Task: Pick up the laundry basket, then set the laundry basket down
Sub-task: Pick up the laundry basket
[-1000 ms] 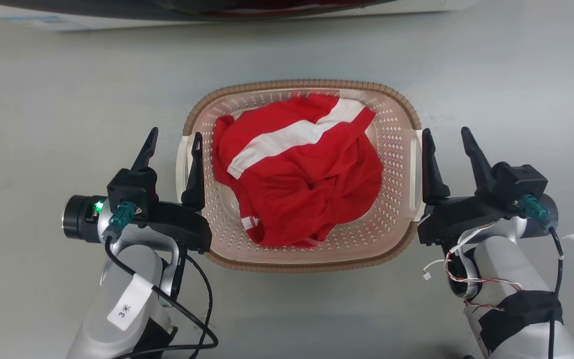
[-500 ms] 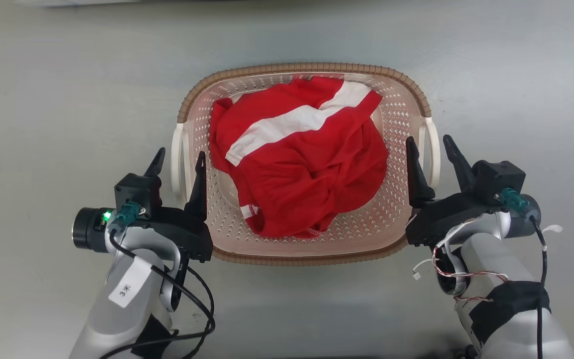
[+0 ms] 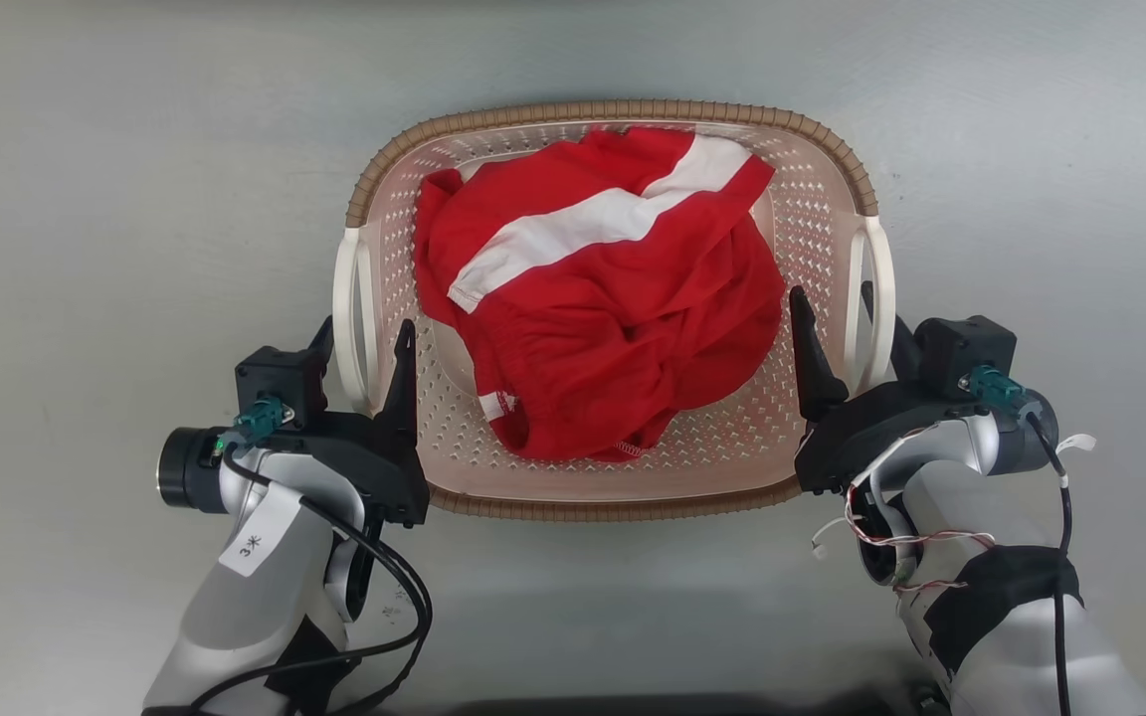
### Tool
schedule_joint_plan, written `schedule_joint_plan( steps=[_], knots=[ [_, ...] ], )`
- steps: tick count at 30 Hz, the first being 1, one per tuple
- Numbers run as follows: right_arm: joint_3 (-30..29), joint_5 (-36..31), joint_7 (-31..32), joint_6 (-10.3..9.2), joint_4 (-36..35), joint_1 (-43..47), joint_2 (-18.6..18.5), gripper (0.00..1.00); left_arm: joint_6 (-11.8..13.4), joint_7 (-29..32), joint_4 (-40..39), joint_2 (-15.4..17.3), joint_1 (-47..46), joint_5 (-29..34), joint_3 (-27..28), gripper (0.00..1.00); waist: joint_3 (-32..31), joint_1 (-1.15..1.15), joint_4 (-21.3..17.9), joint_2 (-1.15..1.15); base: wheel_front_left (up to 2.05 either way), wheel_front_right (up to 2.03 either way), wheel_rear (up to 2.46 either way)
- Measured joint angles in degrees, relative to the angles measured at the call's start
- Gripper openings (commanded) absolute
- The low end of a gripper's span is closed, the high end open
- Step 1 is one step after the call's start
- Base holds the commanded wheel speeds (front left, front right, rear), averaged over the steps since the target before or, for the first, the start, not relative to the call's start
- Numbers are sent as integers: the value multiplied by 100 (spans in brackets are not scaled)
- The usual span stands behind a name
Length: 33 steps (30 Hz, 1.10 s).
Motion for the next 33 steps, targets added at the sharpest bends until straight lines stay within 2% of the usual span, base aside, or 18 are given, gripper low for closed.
schedule_joint_plan(
  steps=[7, 9, 10, 11, 12, 13, 14, 15, 16, 33],
  knots=[
    [214, 227, 0, -25, 170, -101, -3, 100, -44, 1, 222, -2, -81, -240, -209, 100, 9, 0, 13, -1, 0, 0, 0],
    [274, 274, 1, -27, 220, -142, -4, 90, -46, 4, 280, -3, -144, -282, -300, 100, 10, 0, 14, -1, 0, 0, 0],
    [304, 296, 0, -33, 249, -159, -4, 80, -46, 5, 308, -4, -162, -298, -336, 96, 10, 0, 14, -1, 0, 0, 0],
    [331, 320, 0, -34, 275, -177, -8, 62, -46, 5, 332, -8, -170, -323, -364, 79, 11, 0, 13, -1, 0, 0, 0],
    [353, 327, 1, -58, 298, -196, -9, 48, -46, 7, 360, -9, -180, -338, -390, 49, 11, 0, 12, -1, 0, 0, 0],
    [371, 346, 0, -83, 330, -217, -20, 44, -46, 9, 378, -9, -202, -360, -424, 39, 12, 0, 11, -1, 0, 0, 0],
    [394, 371, 1, -82, 359, -232, -30, 37, -49, 10, 390, -9, -234, -381, -472, 0, 13, 0, 10, -1, 0, 0, 0],
    [405, 391, 0, -87, 394, -242, -32, 15, -44, 10, 414, 2, -262, -386, -491, 0, 13, 0, 8, -1, 0, 0, 0],
    [419, 430, 0, -112, 431, -251, -56, 0, -49, 11, 443, 49, -286, -407, -522, 0, 13, 0, 6, 0, 0, 0, 0],
    [926, 1012, 1, -222, 839, -346, -93, 0, -10, 19, 760, 76, -362, -957, -1109, 0, -331, 0, -34, 0, 0, 0, 0]
  ],
)
